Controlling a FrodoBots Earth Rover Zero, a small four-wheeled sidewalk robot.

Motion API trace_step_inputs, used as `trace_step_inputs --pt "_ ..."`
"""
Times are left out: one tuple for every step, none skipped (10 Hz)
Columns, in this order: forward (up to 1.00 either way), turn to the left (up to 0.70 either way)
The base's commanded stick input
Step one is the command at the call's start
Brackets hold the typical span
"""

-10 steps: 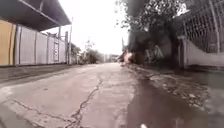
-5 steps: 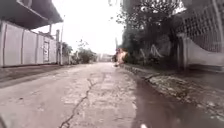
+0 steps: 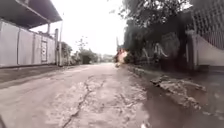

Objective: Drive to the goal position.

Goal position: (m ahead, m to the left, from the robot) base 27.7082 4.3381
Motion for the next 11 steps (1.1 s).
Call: trace_step_inputs --pt "1.00 0.00" --pt "1.00 0.00" --pt "1.00 0.00" --pt "1.00 0.00" --pt "1.00 0.00" --pt "1.00 0.00" --pt "1.00 0.00" --pt "1.00 0.00" --pt "1.00 0.00" --pt "1.00 0.00" --pt "1.00 0.00"
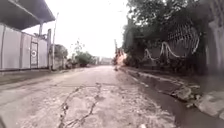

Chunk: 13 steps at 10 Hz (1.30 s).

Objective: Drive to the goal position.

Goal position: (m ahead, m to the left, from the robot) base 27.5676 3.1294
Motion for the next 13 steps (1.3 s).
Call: trace_step_inputs --pt "1.00 0.00" --pt "1.00 0.00" --pt "1.00 0.00" --pt "1.00 0.00" --pt "1.00 0.00" --pt "1.00 0.00" --pt "1.00 0.00" --pt "1.00 0.00" --pt "1.00 0.00" --pt "1.00 0.00" --pt "1.00 0.00" --pt "1.00 0.00" --pt "1.00 0.00"
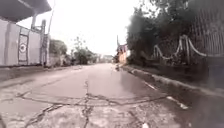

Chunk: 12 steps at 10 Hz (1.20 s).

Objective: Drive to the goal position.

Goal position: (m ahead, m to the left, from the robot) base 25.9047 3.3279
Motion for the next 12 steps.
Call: trace_step_inputs --pt "1.00 0.00" --pt "1.00 0.00" --pt "1.00 0.00" --pt "1.00 0.00" --pt "1.00 0.00" --pt "1.00 0.00" --pt "1.00 0.00" --pt "1.00 0.00" --pt "1.00 0.00" --pt "1.00 0.00" --pt "1.00 0.00" --pt "1.00 0.00"
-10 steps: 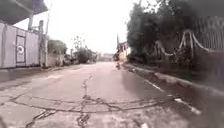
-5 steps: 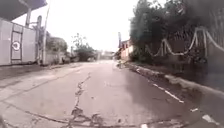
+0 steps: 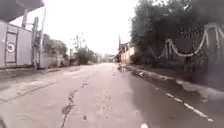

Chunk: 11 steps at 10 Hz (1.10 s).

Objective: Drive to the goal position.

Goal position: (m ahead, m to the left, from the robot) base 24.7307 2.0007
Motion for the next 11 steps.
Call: trace_step_inputs --pt "1.00 0.00" --pt "1.00 0.00" --pt "1.00 0.00" --pt "1.00 0.00" --pt "1.00 0.00" --pt "1.00 0.00" --pt "1.00 0.00" --pt "1.00 0.00" --pt "1.00 0.00" --pt "1.00 0.00" --pt "1.00 0.00"
